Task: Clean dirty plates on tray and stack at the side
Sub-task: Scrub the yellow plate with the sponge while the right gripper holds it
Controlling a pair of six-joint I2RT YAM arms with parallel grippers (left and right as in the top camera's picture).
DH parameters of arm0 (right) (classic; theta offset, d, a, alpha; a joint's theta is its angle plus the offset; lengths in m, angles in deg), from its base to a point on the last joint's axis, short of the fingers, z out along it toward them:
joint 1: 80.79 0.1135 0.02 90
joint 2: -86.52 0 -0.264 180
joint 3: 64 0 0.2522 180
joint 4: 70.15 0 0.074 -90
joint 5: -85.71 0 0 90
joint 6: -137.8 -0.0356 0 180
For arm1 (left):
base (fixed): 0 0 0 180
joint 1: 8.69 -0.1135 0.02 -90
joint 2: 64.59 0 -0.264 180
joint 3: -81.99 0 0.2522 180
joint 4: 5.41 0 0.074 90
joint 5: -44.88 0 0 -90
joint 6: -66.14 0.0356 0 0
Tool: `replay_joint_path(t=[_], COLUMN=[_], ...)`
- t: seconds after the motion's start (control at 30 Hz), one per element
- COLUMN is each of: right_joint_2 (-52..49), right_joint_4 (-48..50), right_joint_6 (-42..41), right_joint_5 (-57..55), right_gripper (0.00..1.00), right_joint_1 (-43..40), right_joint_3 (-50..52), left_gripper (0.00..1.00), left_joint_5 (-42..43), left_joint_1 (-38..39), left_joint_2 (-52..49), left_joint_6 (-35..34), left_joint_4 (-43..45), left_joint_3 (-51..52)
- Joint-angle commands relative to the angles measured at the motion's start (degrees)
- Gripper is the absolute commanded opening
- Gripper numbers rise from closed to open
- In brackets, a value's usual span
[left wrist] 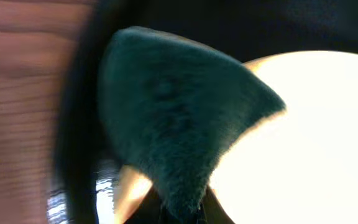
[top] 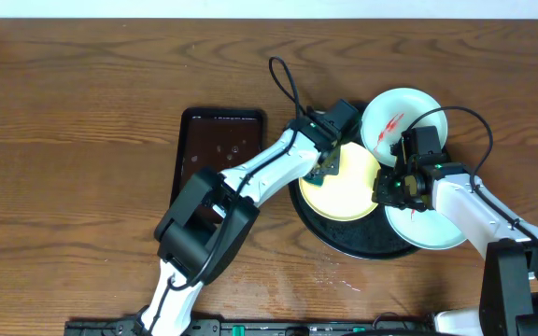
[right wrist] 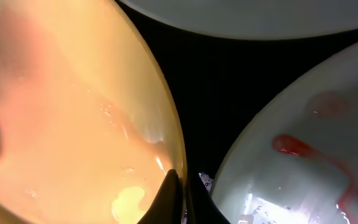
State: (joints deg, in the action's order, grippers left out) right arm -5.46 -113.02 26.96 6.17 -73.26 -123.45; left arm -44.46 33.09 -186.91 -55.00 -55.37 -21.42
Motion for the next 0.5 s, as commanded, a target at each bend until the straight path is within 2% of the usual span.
replay_joint_path(t=[0.0,0.1,0.2,0.33,0.47], right_joint_2=[0.1,0.1,0.1,0.1,0.1], right_joint_4=[-0.5,-0.3,-0.4,-0.5,-0.4], right_joint_6=[0.3,0.3,0.3,0.3,0.3], right_joint_5=[-3.8,-3.8,-3.8,-3.8,-3.8], right_gripper=[0.01,0.01,0.01,0.01,0.01], right_joint_1=[0.1,0.1,0.1,0.1,0.1], right_joint_3=[0.0,0.0,0.0,0.0,0.0], left_gripper=[0.08,0.07,0.08,0.08,0.07], left_joint_5=[23.1,27.4,27.3,24.1,20.1], left_joint_1=[0.5,2.6,4.9,6.4,4.3], left_joint_2=[-2.1,-2.1,-2.1,-2.1,-2.1], left_joint_6=[2.2,3.1,4.6,5.3,1.9], left_joint_4=[3.6,5.7,5.7,4.8,3.1], left_joint_3=[-0.2,-0.2,-0.2,-0.1,-0.2])
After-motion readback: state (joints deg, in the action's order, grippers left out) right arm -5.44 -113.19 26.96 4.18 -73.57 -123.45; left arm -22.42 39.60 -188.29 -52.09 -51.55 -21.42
